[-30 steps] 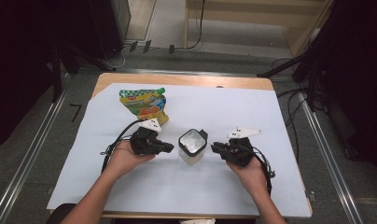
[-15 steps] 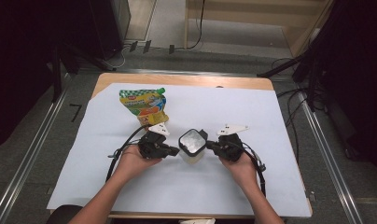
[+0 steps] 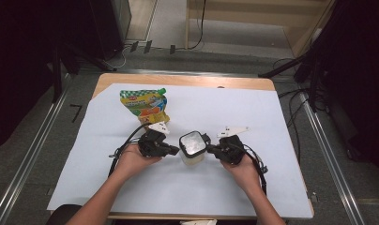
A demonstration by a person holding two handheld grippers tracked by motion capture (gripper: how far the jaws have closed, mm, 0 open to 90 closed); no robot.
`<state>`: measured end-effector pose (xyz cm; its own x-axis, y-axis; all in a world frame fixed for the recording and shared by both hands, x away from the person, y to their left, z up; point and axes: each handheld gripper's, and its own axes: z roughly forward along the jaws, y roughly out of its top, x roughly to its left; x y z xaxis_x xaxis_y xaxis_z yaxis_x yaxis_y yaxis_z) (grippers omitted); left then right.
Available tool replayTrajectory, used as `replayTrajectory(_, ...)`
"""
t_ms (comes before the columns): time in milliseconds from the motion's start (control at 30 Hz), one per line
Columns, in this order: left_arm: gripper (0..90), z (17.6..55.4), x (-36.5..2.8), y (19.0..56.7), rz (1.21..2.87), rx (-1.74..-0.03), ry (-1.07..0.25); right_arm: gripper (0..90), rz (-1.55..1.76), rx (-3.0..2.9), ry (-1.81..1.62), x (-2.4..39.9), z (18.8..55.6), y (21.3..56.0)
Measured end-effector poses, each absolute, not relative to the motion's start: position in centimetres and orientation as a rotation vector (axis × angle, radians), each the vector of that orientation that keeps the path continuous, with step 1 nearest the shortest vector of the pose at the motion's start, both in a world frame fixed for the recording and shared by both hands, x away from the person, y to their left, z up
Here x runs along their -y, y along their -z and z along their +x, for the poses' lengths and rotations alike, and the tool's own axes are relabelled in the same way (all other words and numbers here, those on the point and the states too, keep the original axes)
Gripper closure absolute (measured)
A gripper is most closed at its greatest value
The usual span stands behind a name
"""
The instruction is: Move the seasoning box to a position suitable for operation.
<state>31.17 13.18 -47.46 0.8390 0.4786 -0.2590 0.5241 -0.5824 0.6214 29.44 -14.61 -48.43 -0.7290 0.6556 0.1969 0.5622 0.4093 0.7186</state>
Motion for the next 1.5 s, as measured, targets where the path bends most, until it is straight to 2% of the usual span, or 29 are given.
replayTrajectory(533, 90.0, 32.5, -12.8, 47.8, 2.290, -0.710, 0.110, 90.0, 1.104, -2.598, -1.222, 14.8, 27.3, 48.4)
replayTrajectory(633, 86.1, 32.5, -12.9, 47.7, 2.299, -0.704, 0.110, 90.0, 1.097, -2.612, -1.214, 14.9, 27.2, 48.3)
replayTrajectory(733, 76.5, 32.3, -13.2, 47.4, 2.299, -0.683, 0.134, 90.0, 1.093, -2.603, -1.245, 15.4, 27.3, 47.8)
replayTrajectory(800, 74.0, 32.1, -13.4, 47.1, 2.312, -0.654, 0.124, 90.0, 1.090, -2.598, -1.247, 15.7, 27.3, 47.6)
replayTrajectory(833, 67.2, 31.8, -13.8, 46.7, 2.301, -0.628, 0.107, 90.0, 1.087, -2.602, -1.256, 16.2, 27.2, 47.2)
replayTrajectory(900, 60.2, 31.7, -14.0, 46.5, 2.289, -0.624, 0.102, 90.0, 1.085, -2.599, -1.258, 16.6, 27.1, 46.9)
replayTrajectory(967, 57.8, 31.7, -14.3, 46.2, 2.284, -0.602, 0.110, 90.0, 1.086, -2.597, -1.257, 16.7, 27.1, 46.8)
replayTrajectory(1000, 50.4, 31.6, -14.5, 46.0, 2.280, -0.581, 0.104, 90.0, 1.089, -2.590, -1.268, 17.0, 27.2, 46.7)
replayTrajectory(1200, 40.5, 31.5, -14.4, 45.2, 2.275, -0.540, 0.112, 90.0, 1.109, -2.575, -1.262, 17.5, 27.4, 46.4)
replayTrajectory(1233, 34.5, 31.5, -14.3, 45.1, 2.270, -0.533, 0.114, 90.0, 1.119, -2.569, -1.257, 17.7, 27.6, 46.4)
replayTrajectory(1267, 34.5, 31.4, -14.2, 45.1, 2.269, -0.523, 0.112, 90.0, 1.119, -2.569, -1.257, 17.7, 27.6, 46.4)
replayTrajectory(1400, 20.5, 31.2, -13.7, 45.1, 2.270, -0.491, 0.081, 90.0, 1.133, -2.578, -1.244, 17.7, 27.9, 46.7)
replayTrajectory(1500, 16.1, 31.5, -13.3, 45.1, 2.291, -0.470, 0.123, 90.0, 1.136, -2.583, -1.230, 17.5, 28.0, 46.8)
